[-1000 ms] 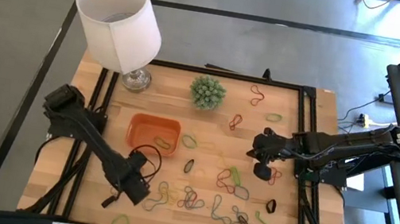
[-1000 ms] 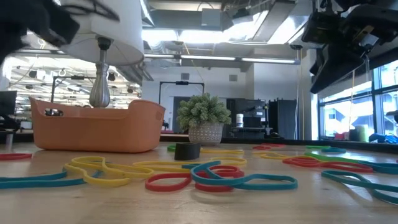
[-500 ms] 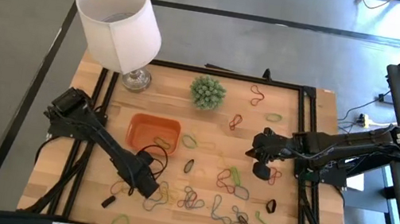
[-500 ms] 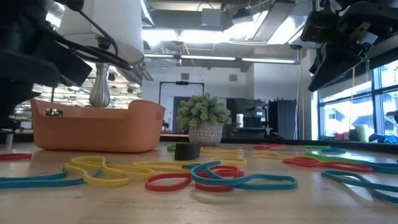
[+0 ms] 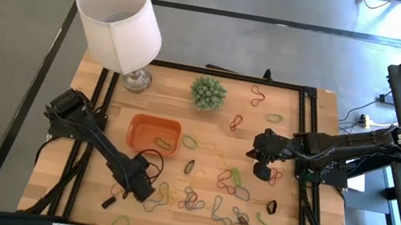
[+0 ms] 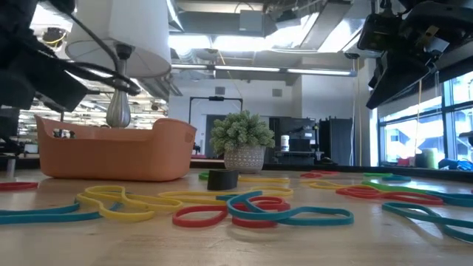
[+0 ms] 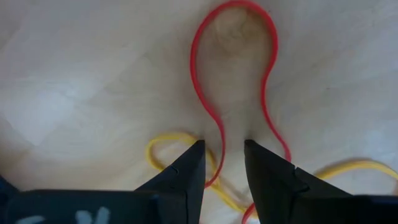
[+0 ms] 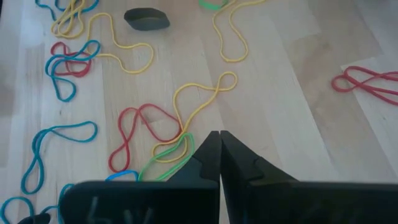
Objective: Pick and place rubber bands into bin
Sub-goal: Put the red rubber band into the orange bin, then put the yellow rubber band into the orange bin
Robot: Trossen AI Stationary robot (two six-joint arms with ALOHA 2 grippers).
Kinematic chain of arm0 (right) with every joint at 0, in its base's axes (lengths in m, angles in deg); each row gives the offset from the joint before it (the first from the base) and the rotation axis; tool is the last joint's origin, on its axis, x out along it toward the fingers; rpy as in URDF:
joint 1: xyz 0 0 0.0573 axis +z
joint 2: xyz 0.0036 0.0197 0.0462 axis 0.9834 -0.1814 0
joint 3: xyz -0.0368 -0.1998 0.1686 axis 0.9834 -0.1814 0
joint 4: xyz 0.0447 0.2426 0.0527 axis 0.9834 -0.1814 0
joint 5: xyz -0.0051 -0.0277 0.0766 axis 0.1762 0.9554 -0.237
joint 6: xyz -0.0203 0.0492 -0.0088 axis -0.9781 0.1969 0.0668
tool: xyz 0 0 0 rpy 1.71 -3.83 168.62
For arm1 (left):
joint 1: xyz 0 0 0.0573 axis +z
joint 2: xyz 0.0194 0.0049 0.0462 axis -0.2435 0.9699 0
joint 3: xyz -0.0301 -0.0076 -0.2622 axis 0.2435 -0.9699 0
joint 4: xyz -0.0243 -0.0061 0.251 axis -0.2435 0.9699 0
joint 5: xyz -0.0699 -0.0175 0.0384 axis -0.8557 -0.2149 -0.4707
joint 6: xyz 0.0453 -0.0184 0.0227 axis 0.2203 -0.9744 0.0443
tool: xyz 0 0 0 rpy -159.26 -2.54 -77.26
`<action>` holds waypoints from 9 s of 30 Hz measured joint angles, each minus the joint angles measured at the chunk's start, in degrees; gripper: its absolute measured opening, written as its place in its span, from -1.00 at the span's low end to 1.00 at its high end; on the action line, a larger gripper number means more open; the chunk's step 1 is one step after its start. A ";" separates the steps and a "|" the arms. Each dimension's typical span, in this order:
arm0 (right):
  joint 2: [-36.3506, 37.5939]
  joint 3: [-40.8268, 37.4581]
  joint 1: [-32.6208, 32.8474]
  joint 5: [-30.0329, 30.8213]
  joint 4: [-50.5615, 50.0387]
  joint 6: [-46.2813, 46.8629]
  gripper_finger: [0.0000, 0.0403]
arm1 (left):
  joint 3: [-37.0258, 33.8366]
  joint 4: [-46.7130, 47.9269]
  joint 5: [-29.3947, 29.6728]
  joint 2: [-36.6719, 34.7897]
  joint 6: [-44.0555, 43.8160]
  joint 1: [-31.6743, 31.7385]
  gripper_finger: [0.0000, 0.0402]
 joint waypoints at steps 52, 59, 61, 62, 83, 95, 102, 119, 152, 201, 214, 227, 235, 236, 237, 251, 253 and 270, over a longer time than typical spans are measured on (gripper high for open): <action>0.00 0.04 -1.34 0.12 5.64 1.32 -0.98 | 34.36 39.42 31.04 -19.85 39.97 17.01 -0.99; 0.00 0.04 -1.60 2.28 6.05 7.98 -0.98 | 31.79 34.70 23.91 -17.33 68.24 29.84 -0.99; 0.00 0.04 -1.62 3.62 6.03 10.49 -0.98 | 28.86 32.06 21.99 -16.28 74.41 31.81 -0.99; 0.00 0.04 -1.62 4.38 6.02 10.96 -0.98 | 27.18 30.89 21.13 -15.88 76.78 32.57 -0.99; 0.00 0.04 -1.62 9.20 7.04 13.74 -0.98 | -8.98 -12.10 6.67 -15.07 97.87 38.32 -0.99; 0.00 0.04 -1.62 9.20 7.06 13.54 -0.98 | -14.77 -17.86 7.62 -15.09 97.41 38.28 -0.99; 0.00 0.04 -1.63 9.22 7.06 13.37 -0.98 | -17.34 -21.27 7.97 -15.20 95.58 38.28 -0.97; 0.00 0.04 -1.62 9.20 6.88 13.30 -0.98 | -7.40 -6.77 9.44 -16.68 90.00 38.28 -0.43; -4.39 5.77 -0.05 9.57 4.57 10.93 -0.99 | -6.97 -0.16 16.07 -40.88 68.41 25.78 -0.99; -54.56 35.57 -3.04 -1.58 -18.23 35.54 -0.95 | -22.33 -17.48 8.03 -65.05 80.73 38.69 -0.99; -35.08 35.58 -1.15 4.52 -21.92 29.48 -0.99 | -22.38 -37.86 8.04 -58.06 82.44 36.01 -0.62; -24.52 35.56 -1.01 9.11 -13.56 11.30 -1.00 | -14.18 -59.94 10.75 -35.54 86.90 34.56 0.12; -24.44 35.56 -1.03 9.13 -4.39 3.13 -1.00 | -2.64 -59.92 6.96 -22.84 90.39 34.56 0.20; -24.44 35.56 -1.03 9.27 -3.72 2.76 -1.00 | -1.75 -59.92 6.21 -21.72 90.39 34.55 0.20; -24.44 35.56 -1.01 9.89 -3.06 2.53 -1.00 | -1.07 -59.81 5.72 -20.73 90.39 34.54 0.19; -24.44 35.56 -0.98 10.18 -0.83 1.41 -1.00 | 1.08 -58.24 4.66 -15.81 89.29 34.63 -0.36; -24.44 35.56 -0.94 9.98 -0.83 1.46 -1.00 | 1.08 -58.02 4.82 -15.81 90.20 34.65 -0.56; -24.39 35.58 -1.05 10.66 -1.27 1.92 -0.73 | 1.05 -54.26 2.21 -16.33 90.39 35.02 -1.00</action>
